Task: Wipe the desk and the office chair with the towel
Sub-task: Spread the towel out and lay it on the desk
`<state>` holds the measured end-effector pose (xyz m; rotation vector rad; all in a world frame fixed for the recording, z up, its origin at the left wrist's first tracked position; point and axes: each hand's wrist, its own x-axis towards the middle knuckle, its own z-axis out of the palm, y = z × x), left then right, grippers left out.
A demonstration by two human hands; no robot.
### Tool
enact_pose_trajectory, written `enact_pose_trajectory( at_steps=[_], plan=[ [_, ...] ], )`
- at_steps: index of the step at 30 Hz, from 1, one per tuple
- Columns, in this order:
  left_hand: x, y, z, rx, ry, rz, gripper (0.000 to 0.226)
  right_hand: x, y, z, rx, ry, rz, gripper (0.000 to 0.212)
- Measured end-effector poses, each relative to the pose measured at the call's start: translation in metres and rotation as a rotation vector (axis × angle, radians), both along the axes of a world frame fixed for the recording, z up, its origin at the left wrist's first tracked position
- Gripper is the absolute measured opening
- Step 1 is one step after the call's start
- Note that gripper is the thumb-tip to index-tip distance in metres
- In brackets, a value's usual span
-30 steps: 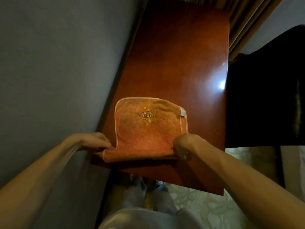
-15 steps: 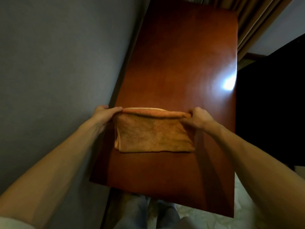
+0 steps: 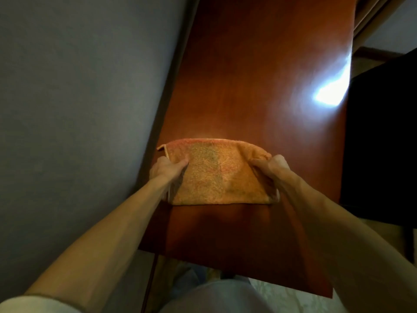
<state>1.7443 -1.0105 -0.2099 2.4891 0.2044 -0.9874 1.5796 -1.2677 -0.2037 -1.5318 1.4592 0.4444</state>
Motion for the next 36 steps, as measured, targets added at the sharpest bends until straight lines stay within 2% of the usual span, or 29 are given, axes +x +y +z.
enact_pose_trajectory(
  at_steps=[2,4,7,11,16,18,20,22,27,29,31,34,36],
  plan=[
    [-0.005,-0.001,0.002,-0.011,-0.044,-0.1,0.052,0.001,0.005,0.0,-0.037,0.028,0.123,0.065],
    [-0.007,0.004,0.008,-0.122,-0.066,-0.11,0.042,0.0,0.011,0.0,-0.045,-0.028,0.198,0.045],
    [-0.009,0.017,0.016,-0.327,-0.008,-0.047,0.039,-0.007,0.022,0.001,-0.017,-0.163,0.14,0.021],
    [-0.008,0.048,0.021,-0.391,0.11,-0.068,0.039,-0.015,0.039,0.008,0.008,-0.205,0.141,0.02],
    [-0.009,0.11,0.014,-0.284,0.049,-0.137,0.039,-0.041,0.084,0.009,0.149,-0.179,0.164,0.027],
    [-0.016,0.14,0.01,-0.195,0.034,-0.203,0.044,-0.053,0.111,0.004,0.2,-0.21,0.165,0.039],
    [-0.024,0.159,0.008,-0.136,0.055,-0.269,0.052,-0.066,0.137,0.001,0.263,-0.22,0.174,0.035],
    [-0.033,0.167,0.008,-0.041,0.018,-0.334,0.063,-0.081,0.159,-0.001,0.232,-0.229,0.23,0.027],
    [-0.06,0.178,0.016,0.108,-0.023,-0.364,0.075,-0.118,0.178,-0.002,0.096,-0.227,0.248,0.027],
    [-0.079,0.182,0.022,0.143,-0.126,-0.306,0.077,-0.13,0.178,-0.001,0.036,-0.23,0.173,0.031],
    [-0.102,0.184,0.024,0.134,-0.373,-0.326,0.075,-0.138,0.175,0.0,-0.005,-0.259,0.02,0.049],
    [-0.135,0.184,0.016,0.078,-0.683,-0.565,0.07,-0.146,0.168,0.001,-0.043,-0.307,-0.051,0.069],
    [-0.151,0.182,0.005,0.031,-0.65,-0.731,0.066,-0.154,0.167,0.002,-0.179,-0.283,0.021,0.073]
  ],
)
